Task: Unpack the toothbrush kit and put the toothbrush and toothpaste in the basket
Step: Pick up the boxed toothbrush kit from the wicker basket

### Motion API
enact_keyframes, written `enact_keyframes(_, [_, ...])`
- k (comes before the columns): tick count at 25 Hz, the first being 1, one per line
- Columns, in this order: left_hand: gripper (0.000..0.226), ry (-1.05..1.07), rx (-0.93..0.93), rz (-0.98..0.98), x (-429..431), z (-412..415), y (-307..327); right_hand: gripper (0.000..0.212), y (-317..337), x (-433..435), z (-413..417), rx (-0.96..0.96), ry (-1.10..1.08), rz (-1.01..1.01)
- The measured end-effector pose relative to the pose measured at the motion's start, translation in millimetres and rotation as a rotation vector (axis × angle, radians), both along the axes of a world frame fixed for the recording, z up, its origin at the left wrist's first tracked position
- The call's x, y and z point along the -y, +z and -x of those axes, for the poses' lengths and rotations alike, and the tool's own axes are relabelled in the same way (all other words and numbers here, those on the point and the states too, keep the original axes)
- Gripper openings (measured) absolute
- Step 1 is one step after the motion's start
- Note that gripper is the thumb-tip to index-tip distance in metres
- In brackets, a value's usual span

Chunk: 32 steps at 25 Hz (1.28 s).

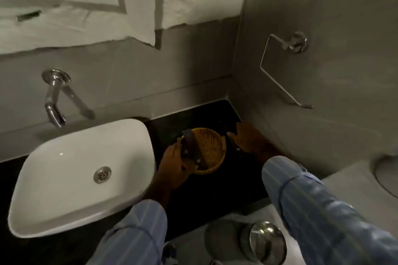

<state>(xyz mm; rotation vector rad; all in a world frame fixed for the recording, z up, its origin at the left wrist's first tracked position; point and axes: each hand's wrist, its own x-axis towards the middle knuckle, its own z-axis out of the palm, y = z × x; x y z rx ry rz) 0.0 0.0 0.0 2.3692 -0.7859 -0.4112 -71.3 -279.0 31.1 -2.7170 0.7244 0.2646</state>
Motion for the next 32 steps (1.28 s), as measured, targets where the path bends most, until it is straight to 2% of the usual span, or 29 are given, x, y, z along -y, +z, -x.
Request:
enact_keyframes(2, [0.093,0.012,0.001,-0.044,-5,7,-29,0.051,-22,5,1,-0.071,-0.035,-0.014])
enact_keyframes(4, [0.099,0.074,-0.061,-0.188,-13,26,-56,0.043,-50,7,9,-0.099,-0.076,-0.023])
enact_keyframes(8, [0.109,0.157,-0.127,-0.388,-15,41,-103,0.041,-95,9,11,-0.118,-0.149,-0.096])
enact_keyframes(11, [0.107,0.087,-0.071,-0.513,-20,50,-124,0.041,-119,7,8,-0.082,-0.204,-0.092])
enact_keyframes(15, [0.106,0.066,-0.013,-0.547,-20,50,-129,0.031,-129,5,-4,-0.018,-0.26,-0.058])
enact_keyframes(18, [0.107,0.064,-0.033,-0.512,-13,47,-117,0.028,-120,8,-3,-0.02,-0.325,-0.12])
enact_keyframes(24, [0.097,0.035,0.049,-0.218,12,14,-47,0.034,-57,12,-1,-0.055,-0.287,-0.063])
enact_keyframes(27, [0.095,0.072,0.062,-0.128,34,-9,9,0.038,-14,7,-1,0.012,-0.198,-0.102])
enact_keyframes(29, [0.093,0.12,0.053,-0.064,50,-25,46,0.032,13,2,-3,0.059,-0.183,-0.119])
enact_keyframes(32, [0.081,0.158,0.001,0.161,70,-43,108,0.022,56,-8,2,0.214,-0.147,-0.125])
